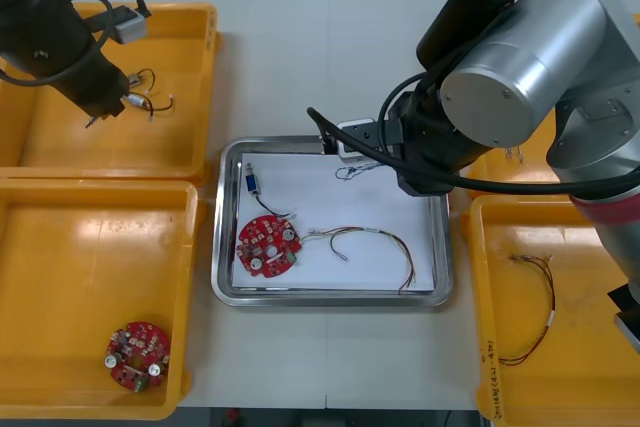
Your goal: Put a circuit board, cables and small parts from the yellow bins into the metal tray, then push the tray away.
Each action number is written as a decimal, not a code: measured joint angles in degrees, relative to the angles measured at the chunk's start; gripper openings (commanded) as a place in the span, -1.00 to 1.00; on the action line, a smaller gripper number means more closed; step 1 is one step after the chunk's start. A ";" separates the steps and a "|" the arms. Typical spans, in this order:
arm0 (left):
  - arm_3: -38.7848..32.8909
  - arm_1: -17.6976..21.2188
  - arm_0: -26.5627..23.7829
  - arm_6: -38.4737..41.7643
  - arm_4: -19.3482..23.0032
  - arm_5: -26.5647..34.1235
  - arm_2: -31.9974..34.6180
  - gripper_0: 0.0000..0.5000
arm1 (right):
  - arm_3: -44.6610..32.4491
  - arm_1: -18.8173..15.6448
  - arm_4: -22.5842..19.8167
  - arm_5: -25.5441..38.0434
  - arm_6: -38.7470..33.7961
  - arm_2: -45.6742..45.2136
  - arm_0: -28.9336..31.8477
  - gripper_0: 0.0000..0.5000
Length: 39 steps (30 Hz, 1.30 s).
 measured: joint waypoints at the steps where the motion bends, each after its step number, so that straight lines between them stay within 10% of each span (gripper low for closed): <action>1: -1.44 0.00 0.01 0.06 -0.19 0.77 0.00 -1.00 | 1.00 0.02 0.00 -1.46 0.00 0.70 0.00 -1.00; 18: -15.20 -1.66 0.26 20.02 -2.83 7.05 1.21 -1.00 | 10.97 2.62 5.26 -12.02 -0.05 8.32 0.00 -1.00; 32: -16.31 -2.48 1.19 20.21 -3.29 7.08 1.27 -1.00 | 20.04 2.61 3.81 -17.70 -1.56 10.22 0.00 -0.94; 35: -16.32 -2.54 1.19 20.21 -3.29 7.08 1.27 -1.00 | 20.03 2.61 3.68 -17.50 -1.56 10.22 0.00 -0.57; 39: -16.35 -2.57 1.20 20.21 -3.28 7.08 1.27 -0.99 | 19.46 2.58 3.64 -16.65 -1.56 10.22 0.00 1.00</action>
